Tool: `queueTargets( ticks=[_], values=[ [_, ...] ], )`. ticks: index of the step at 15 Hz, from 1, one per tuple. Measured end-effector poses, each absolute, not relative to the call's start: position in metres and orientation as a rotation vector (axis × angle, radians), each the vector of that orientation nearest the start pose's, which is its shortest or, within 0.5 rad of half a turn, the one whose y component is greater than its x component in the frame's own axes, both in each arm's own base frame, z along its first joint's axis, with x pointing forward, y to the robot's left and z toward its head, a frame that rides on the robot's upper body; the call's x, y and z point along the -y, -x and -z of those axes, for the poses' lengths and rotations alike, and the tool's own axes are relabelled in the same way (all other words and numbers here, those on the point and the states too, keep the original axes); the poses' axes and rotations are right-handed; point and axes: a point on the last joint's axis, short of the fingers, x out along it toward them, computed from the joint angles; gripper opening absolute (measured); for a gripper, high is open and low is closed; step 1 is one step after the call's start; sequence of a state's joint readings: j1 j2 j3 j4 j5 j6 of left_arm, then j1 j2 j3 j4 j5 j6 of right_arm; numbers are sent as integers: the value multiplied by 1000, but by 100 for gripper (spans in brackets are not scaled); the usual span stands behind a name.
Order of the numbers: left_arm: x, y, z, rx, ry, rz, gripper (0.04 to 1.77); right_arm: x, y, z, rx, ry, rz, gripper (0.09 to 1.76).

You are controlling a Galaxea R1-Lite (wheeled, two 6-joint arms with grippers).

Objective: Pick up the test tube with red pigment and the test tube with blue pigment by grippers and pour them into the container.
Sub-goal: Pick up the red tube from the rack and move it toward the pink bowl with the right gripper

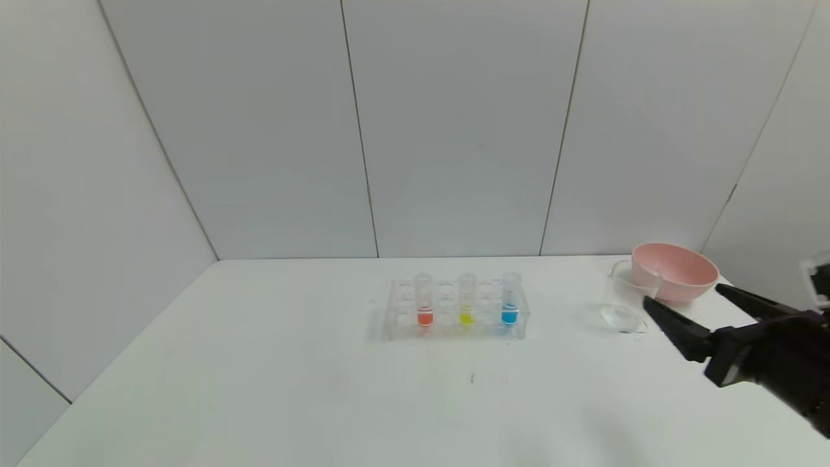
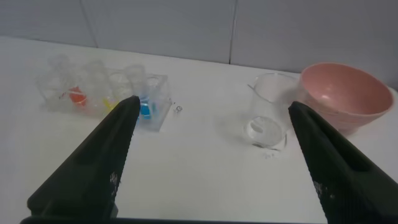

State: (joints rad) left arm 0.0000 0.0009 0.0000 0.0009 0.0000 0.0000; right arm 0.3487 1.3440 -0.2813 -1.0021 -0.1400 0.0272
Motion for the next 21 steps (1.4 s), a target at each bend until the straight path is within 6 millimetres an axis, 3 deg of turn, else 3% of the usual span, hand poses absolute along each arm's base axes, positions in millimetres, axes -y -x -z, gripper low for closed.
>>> queueTargets(
  ticks=[7, 10, 15, 21],
  values=[
    [0, 23, -75, -1, 0, 0, 176, -186, -200, -133, -86, -31, -278, 171],
    [0, 23, -75, -2, 0, 0, 176, -230, -207, -124, -106, -20, -296, 171],
    [0, 23, -75, -2, 0, 0, 176, -267, -204, -96, -156, 12, -334, 171],
    [0, 23, -75, -2, 0, 0, 176, -293, -221, -86, -144, 3, -346, 171]
  ],
)
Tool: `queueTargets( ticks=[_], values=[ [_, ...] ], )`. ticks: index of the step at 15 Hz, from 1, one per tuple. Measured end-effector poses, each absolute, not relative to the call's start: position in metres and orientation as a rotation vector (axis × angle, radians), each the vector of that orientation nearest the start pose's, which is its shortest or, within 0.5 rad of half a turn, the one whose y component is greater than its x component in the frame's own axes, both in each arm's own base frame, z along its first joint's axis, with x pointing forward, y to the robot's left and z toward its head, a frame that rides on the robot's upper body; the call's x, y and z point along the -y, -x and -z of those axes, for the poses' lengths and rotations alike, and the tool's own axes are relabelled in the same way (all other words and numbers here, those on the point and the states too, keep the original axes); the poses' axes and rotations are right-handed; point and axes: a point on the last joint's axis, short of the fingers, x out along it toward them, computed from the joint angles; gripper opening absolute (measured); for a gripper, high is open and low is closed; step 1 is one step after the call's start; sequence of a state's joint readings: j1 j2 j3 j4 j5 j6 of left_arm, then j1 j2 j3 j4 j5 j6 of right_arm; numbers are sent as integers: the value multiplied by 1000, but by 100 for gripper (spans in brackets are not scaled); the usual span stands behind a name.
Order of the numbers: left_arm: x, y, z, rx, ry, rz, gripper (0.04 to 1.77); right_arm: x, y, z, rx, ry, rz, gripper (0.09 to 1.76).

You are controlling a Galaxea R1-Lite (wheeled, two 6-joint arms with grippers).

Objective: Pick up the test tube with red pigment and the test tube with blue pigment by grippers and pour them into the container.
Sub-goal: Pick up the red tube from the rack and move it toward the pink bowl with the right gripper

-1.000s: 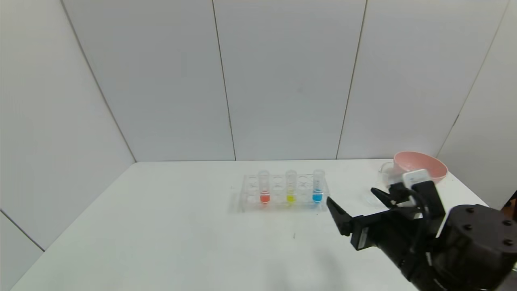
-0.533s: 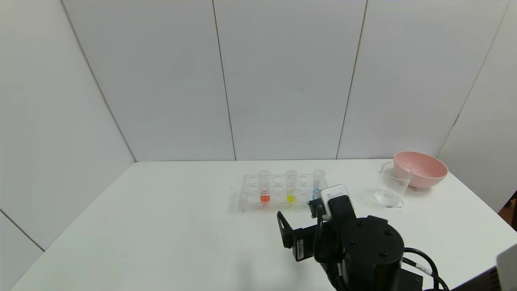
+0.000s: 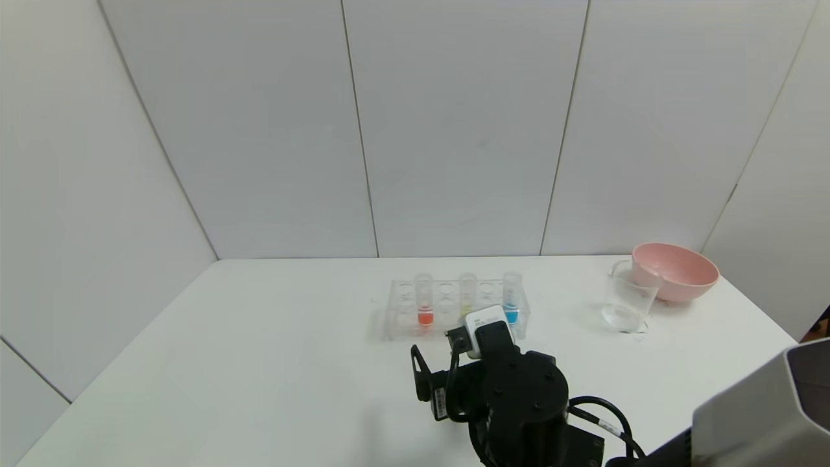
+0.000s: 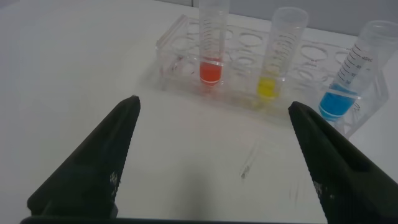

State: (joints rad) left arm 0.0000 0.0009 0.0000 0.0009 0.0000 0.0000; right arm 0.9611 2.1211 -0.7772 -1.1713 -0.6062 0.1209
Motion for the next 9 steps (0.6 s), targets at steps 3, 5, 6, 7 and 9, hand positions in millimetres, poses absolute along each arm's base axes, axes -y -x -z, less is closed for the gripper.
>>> queueTargets(
  ticks=[3, 5, 6, 7, 9],
  values=[
    [0, 23, -75, -2, 0, 0, 176, -305, -244, -81, -125, -19, -351, 171],
    [0, 23, -75, -2, 0, 0, 176, -312, -262, -77, -125, -22, -349, 171],
    [0, 23, -75, -2, 0, 0, 176, -315, -272, -75, -126, -23, -344, 171],
    [0, 23, -75, -2, 0, 0, 176, -317, -280, -74, -124, -26, -339, 171],
    [0, 23, -75, -2, 0, 0, 176, -322, -298, -73, -120, -20, -328, 171]
  ],
)
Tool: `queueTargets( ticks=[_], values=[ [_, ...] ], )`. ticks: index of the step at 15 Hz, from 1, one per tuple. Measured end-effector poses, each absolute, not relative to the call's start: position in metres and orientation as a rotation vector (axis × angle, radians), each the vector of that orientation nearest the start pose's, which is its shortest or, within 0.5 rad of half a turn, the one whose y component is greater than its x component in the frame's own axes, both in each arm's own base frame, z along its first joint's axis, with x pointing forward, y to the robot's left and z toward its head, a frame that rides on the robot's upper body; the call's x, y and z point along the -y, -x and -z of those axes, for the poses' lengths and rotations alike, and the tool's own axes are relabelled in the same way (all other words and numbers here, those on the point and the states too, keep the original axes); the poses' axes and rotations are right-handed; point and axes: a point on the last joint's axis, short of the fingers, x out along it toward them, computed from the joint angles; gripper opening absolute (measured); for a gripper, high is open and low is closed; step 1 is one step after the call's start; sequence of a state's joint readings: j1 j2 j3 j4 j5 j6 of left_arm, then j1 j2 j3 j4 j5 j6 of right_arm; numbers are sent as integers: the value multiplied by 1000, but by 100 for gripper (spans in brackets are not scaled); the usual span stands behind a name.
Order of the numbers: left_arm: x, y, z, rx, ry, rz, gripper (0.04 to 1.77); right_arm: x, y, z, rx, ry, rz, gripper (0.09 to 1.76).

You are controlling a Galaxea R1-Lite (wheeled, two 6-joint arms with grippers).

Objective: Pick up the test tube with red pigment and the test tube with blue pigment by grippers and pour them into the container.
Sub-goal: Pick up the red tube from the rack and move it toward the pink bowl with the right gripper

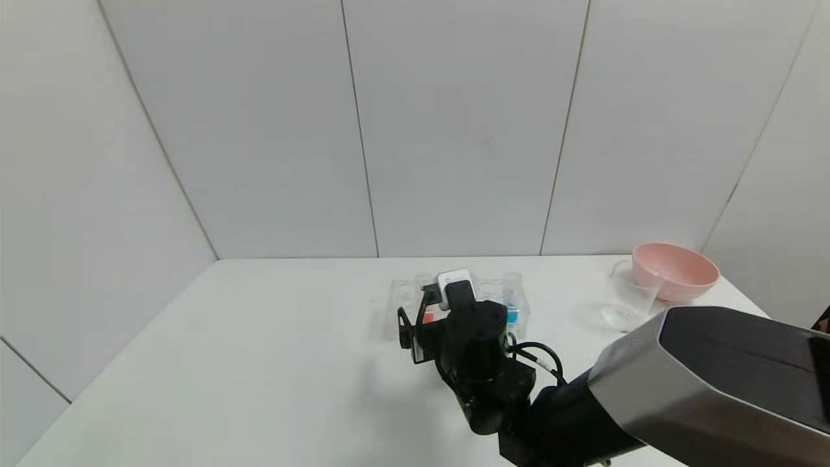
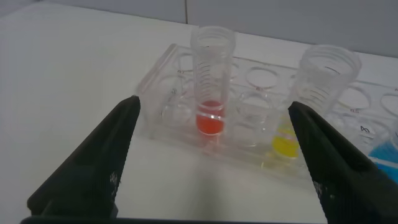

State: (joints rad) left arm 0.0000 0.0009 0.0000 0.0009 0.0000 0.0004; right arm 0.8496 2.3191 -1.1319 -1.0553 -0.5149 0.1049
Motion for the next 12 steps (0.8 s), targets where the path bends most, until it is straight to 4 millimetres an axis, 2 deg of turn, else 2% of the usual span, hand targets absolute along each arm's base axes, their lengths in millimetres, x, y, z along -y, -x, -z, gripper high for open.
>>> queueTargets(
  ticks=[5, 12],
  values=[
    [0, 23, -75, -2, 0, 0, 176, -331, -332, -69, -78, 8, -314, 171],
    [0, 23, -75, -2, 0, 0, 176, -342, -358, -57, -79, 17, -308, 171]
  ],
)
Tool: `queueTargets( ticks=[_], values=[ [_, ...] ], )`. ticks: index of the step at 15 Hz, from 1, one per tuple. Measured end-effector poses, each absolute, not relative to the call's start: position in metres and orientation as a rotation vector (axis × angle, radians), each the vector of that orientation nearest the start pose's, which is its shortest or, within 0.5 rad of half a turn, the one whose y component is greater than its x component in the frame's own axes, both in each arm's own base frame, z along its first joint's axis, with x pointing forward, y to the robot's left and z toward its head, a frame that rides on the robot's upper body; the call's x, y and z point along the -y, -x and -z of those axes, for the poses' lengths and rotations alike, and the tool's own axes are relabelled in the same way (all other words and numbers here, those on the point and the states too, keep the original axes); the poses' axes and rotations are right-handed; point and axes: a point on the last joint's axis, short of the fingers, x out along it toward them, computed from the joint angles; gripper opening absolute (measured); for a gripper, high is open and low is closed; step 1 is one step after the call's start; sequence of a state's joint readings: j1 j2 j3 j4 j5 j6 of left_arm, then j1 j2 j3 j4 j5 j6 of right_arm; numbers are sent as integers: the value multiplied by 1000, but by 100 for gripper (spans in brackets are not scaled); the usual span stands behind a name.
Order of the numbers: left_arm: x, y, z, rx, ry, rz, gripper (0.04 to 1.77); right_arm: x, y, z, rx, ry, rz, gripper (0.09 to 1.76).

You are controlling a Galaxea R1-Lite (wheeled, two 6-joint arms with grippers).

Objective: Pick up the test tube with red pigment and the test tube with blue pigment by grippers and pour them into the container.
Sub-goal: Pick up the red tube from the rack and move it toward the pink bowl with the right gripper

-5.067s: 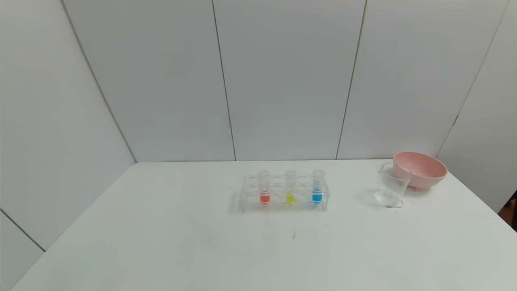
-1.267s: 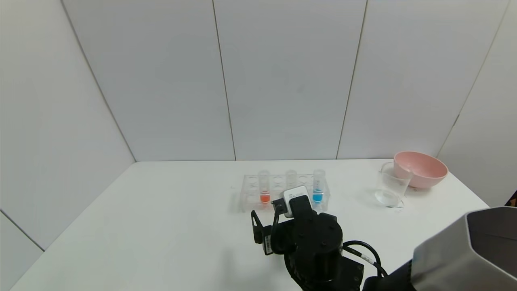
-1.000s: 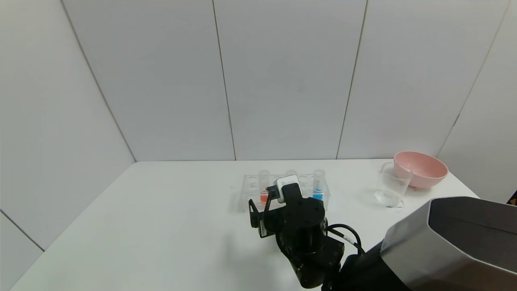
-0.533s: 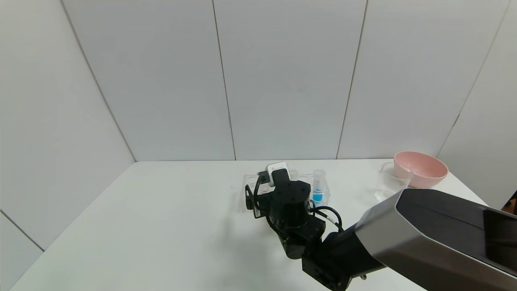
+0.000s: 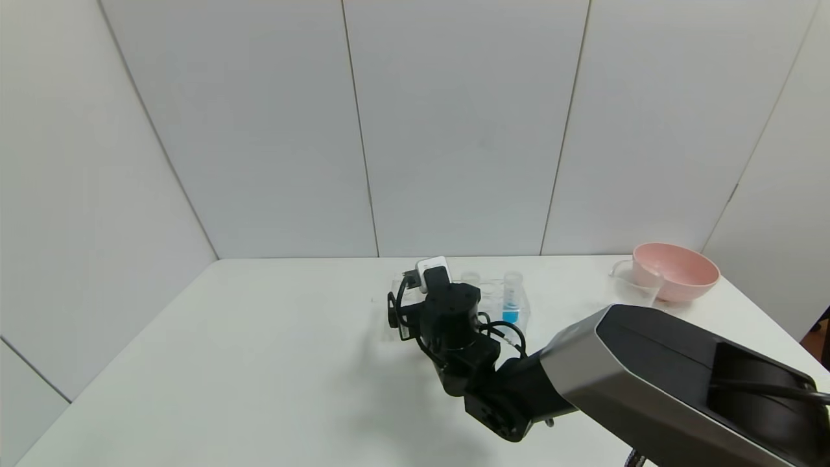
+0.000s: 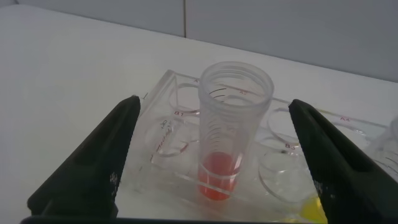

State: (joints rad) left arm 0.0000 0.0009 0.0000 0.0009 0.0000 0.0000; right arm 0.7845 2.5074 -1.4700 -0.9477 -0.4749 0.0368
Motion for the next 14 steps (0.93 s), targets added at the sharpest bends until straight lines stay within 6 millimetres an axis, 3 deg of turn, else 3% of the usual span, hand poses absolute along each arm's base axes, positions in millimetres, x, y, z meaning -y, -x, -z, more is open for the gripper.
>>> queueTargets(
  ticks=[6, 10, 13, 14],
  values=[
    [0, 23, -75, -2, 0, 0, 176, -342, -358, -60, -67, 10, -302, 171],
    [0, 23, -75, -1, 0, 0, 176, -337, -354, -64, -71, 14, -295, 109],
    [0, 23, -75, -2, 0, 0, 176, -334, -355, -65, -69, 11, -292, 78],
    [0, 23, -75, -1, 0, 0, 176, -333, -354, -65, -69, 11, -294, 50]
  ],
)
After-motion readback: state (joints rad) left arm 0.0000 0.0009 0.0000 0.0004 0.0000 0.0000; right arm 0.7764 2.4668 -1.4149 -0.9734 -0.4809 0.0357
